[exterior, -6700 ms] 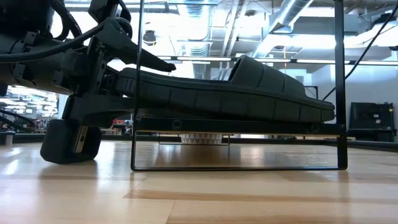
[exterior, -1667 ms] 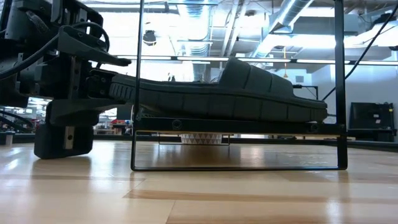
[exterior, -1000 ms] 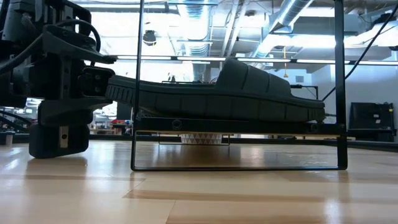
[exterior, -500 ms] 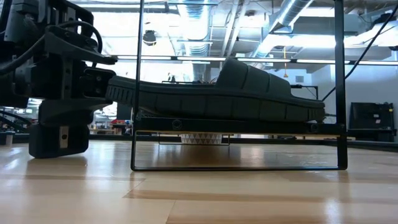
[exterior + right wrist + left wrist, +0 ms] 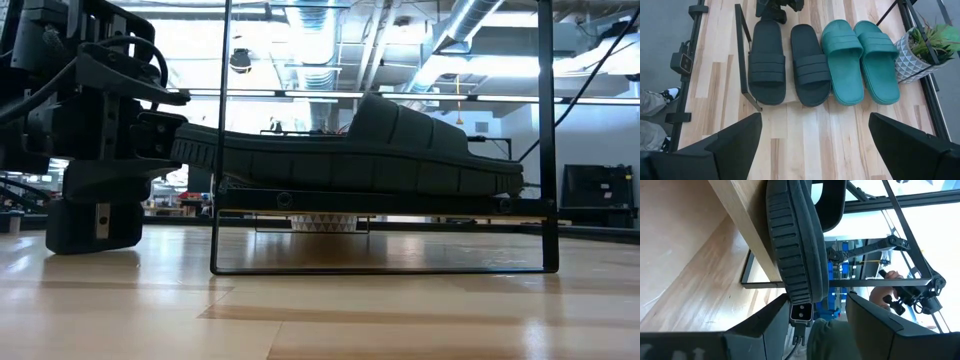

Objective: Pick and place slides into the shelf
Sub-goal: Put the black slides on the shelf

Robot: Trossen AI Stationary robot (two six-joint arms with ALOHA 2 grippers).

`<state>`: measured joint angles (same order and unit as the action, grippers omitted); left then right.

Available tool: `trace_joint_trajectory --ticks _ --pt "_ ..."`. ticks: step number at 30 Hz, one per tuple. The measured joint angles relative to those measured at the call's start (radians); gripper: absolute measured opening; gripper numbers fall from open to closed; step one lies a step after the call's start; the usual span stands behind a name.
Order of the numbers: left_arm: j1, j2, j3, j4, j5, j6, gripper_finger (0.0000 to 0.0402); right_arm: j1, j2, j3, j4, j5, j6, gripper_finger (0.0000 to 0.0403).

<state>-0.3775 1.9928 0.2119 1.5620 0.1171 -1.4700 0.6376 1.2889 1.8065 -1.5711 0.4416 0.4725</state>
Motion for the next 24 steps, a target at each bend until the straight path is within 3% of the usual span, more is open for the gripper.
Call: trace_joint_trajectory --ticks 16,19,24 --pt "-0.001 -0.067 -0.088 -0.003 0.060 0.025 0.0183 0.000 0.000 0.000 0.000 0.000 0.000 0.0359" --pt "-0.004 -0.115 -0.153 -0.006 0.068 0.033 0.0183 0.000 0.000 0.000 0.000 0.001 0.000 0.0359" --pt "-0.004 -0.259 -0.185 -0.188 0.079 0.035 0.0183 0.000 0.000 0.000 0.000 0.006 0.000 0.0359"
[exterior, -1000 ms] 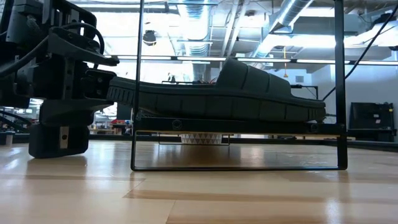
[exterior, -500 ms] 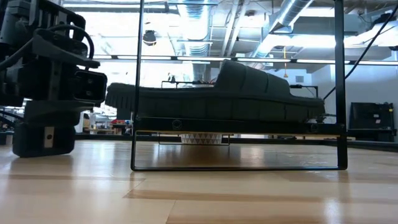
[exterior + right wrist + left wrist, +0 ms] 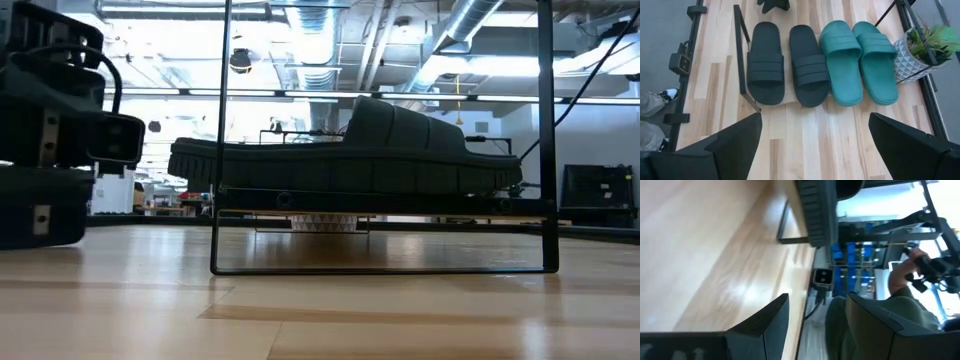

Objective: Pick and place slides into the shelf
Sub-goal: Put the black slides on the shelf

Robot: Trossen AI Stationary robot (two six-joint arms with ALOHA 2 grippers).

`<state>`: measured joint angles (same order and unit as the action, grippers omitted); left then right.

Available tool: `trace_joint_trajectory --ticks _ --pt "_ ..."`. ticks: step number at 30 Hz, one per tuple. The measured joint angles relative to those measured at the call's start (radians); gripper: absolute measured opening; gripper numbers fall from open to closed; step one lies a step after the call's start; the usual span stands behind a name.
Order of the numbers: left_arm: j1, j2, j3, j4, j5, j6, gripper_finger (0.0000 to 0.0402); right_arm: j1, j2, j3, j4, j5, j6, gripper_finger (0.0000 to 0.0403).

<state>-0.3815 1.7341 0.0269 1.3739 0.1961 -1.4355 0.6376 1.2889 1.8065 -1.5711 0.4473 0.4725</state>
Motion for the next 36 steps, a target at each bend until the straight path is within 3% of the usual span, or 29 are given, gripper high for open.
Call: trace_joint_trajectory --ticks 4,12,17,23,30,36 --pt "-0.001 -0.166 -0.009 -0.236 -0.006 0.029 0.0183 0.001 -0.001 0.000 0.000 0.053 -0.001 0.0359" --pt "-0.003 -0.528 -0.009 -0.772 -0.130 0.149 0.0183 0.002 -0.014 0.000 0.000 0.190 -0.001 0.0359" --pt "0.004 -0.744 -0.020 -0.744 -0.358 0.297 0.0183 0.000 -0.015 0.000 0.000 0.312 -0.001 0.0359" --pt "0.003 -1.048 0.066 -0.712 -0.518 0.605 0.0183 -0.017 -0.049 -0.122 0.001 0.483 0.093 0.0359" --pt "0.003 -1.332 0.203 -0.769 -0.565 0.961 0.0183 -0.089 -0.169 -0.430 -0.001 0.645 0.458 0.0359" --pt "0.002 -1.388 0.393 -0.768 -0.427 1.248 0.0183 -0.130 -0.244 -0.665 0.025 0.797 0.991 0.0358"
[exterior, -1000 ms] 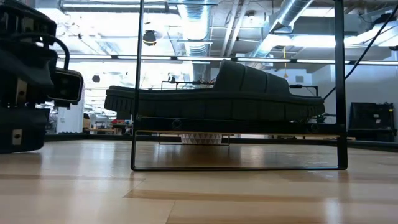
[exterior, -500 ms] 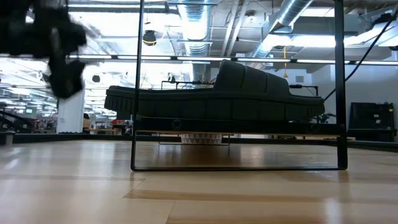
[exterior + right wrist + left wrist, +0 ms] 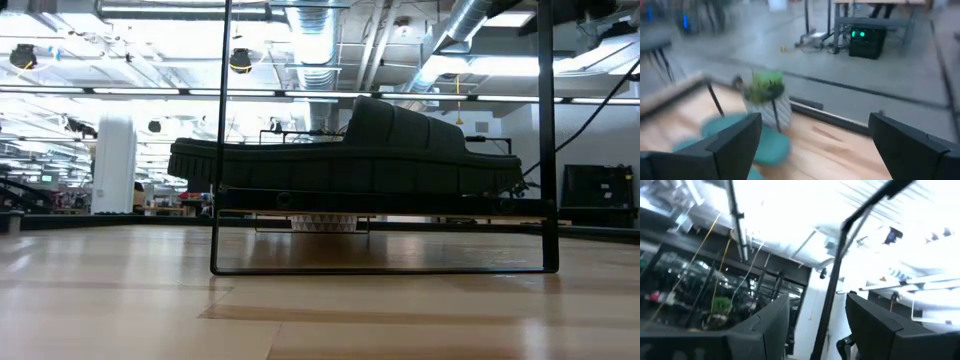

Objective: Pick and place slides into the shelf
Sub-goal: Put the black slides on the shelf

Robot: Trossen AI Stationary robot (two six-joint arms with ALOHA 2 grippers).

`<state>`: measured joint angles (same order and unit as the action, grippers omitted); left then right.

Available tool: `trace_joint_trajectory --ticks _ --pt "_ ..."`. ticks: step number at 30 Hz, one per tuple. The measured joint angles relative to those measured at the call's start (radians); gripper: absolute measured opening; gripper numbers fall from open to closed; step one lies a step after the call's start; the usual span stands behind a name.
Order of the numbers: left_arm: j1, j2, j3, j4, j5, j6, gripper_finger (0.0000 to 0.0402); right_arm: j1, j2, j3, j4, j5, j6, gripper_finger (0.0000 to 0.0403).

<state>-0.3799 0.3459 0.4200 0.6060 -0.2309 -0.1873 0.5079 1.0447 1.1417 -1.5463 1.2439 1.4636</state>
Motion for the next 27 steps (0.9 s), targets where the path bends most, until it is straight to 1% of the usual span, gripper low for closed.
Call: trace_joint_trajectory --ticks 2,4,5,7,9,11,12,13,15,17,20,23,25,27 --pt "-0.001 0.005 0.072 -0.080 0.023 0.058 0.0180 0.001 -0.002 -0.052 0.039 0.042 0.133 0.0355" --pt "-0.001 0.008 0.142 -0.222 0.016 0.106 0.0167 0.013 0.004 -0.087 0.104 0.089 0.205 0.0350" --pt "-0.001 0.009 0.175 -0.303 0.002 0.119 0.0156 0.020 0.009 -0.093 0.140 0.104 0.215 0.0346" --pt "-0.001 0.016 0.229 -0.435 -0.024 0.137 0.0125 0.033 0.028 -0.094 0.223 0.125 0.189 0.0338" --pt "-0.001 0.021 0.274 -0.535 -0.060 0.163 0.0086 0.042 0.046 -0.094 0.311 0.120 0.114 0.0331" --pt "-0.001 0.020 0.315 -0.635 -0.073 0.188 0.0040 0.047 0.059 -0.094 0.391 0.114 0.033 0.0326" --pt "-0.001 0.019 0.334 -0.684 -0.083 0.200 0.0021 0.047 0.066 -0.094 0.433 0.114 -0.006 0.0325" --pt "-0.001 0.018 0.355 -0.736 -0.105 0.205 0.0011 0.046 0.073 -0.094 0.467 0.112 -0.043 0.0325" --pt "-0.001 0.018 0.385 -0.832 -0.159 0.203 0.0008 0.032 0.083 -0.094 0.536 0.111 -0.116 0.0325" --pt "0.000 0.018 0.402 -0.892 -0.177 0.181 0.0004 0.005 0.090 -0.094 0.591 0.111 -0.193 0.0326" --pt "-0.001 0.017 0.407 -0.907 -0.174 0.147 0.0001 -0.047 0.088 -0.094 0.663 0.112 -0.239 0.0325" --pt "-0.001 0.013 0.407 -0.910 -0.168 0.128 0.0005 -0.099 0.081 -0.094 0.676 0.108 -0.281 0.0321" --pt "-0.001 0.013 0.407 -0.914 -0.169 0.125 0.0006 -0.129 0.074 -0.094 0.677 0.090 -0.390 0.0316" --pt "-0.001 0.013 0.407 -0.921 -0.174 0.130 0.0007 -0.150 0.060 -0.094 0.681 0.040 -0.515 0.0310"
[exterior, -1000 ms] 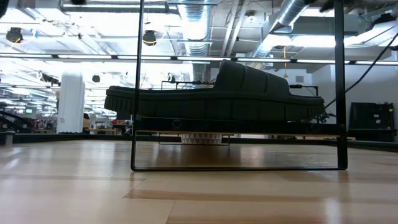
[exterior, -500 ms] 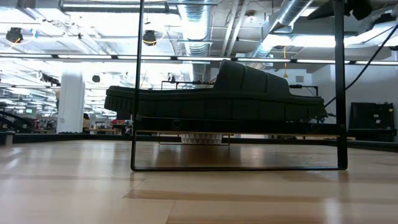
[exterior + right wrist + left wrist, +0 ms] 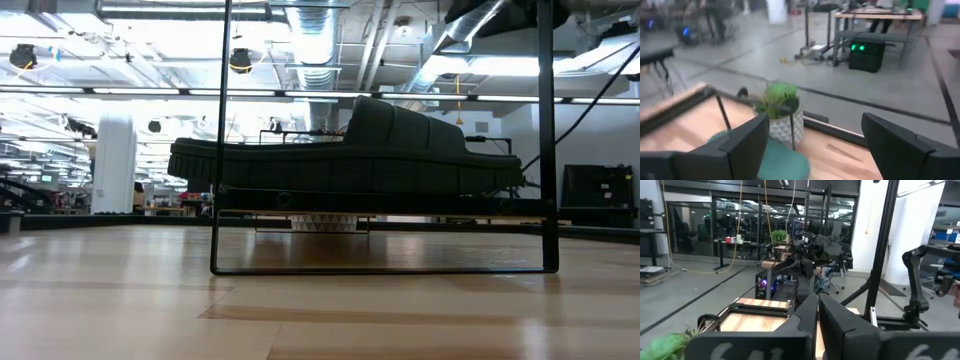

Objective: Pick and place slides into the shelf
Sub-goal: Put the black slides on the shelf

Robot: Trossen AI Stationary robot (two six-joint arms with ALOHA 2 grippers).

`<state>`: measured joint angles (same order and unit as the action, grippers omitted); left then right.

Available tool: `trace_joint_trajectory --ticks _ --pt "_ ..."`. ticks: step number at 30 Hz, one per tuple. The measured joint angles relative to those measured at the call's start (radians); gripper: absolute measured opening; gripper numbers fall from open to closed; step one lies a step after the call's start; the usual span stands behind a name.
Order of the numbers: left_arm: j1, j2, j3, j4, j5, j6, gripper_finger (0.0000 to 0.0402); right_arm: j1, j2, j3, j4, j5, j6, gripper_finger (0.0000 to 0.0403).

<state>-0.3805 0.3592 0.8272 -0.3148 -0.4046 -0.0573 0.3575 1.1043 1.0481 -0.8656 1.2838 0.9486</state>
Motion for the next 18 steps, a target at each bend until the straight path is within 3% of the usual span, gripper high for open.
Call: trace_joint_trajectory --ticks 4,8,12,15,18 --pt "0.000 0.000 0.000 -0.026 -0.002 0.005 0.0007 -0.048 -0.062 0.000 0.067 -0.111 -0.264 0.0285" --pt "0.000 0.000 0.000 -0.049 -0.013 0.007 0.0006 -0.111 -0.162 0.000 0.154 -0.265 -0.526 0.0231" --pt "0.000 0.000 0.000 -0.066 -0.063 0.002 0.0006 -0.224 -0.293 0.001 0.236 -0.627 -0.753 0.0142" --pt "0.000 0.000 0.000 -0.067 -0.095 0.003 0.0006 -0.326 -0.377 0.001 0.308 -0.972 -0.831 0.0114" --pt "0.000 0.000 0.000 -0.068 -0.098 -0.001 0.0006 -0.405 -0.427 -0.001 0.415 -1.090 -0.784 0.0113"
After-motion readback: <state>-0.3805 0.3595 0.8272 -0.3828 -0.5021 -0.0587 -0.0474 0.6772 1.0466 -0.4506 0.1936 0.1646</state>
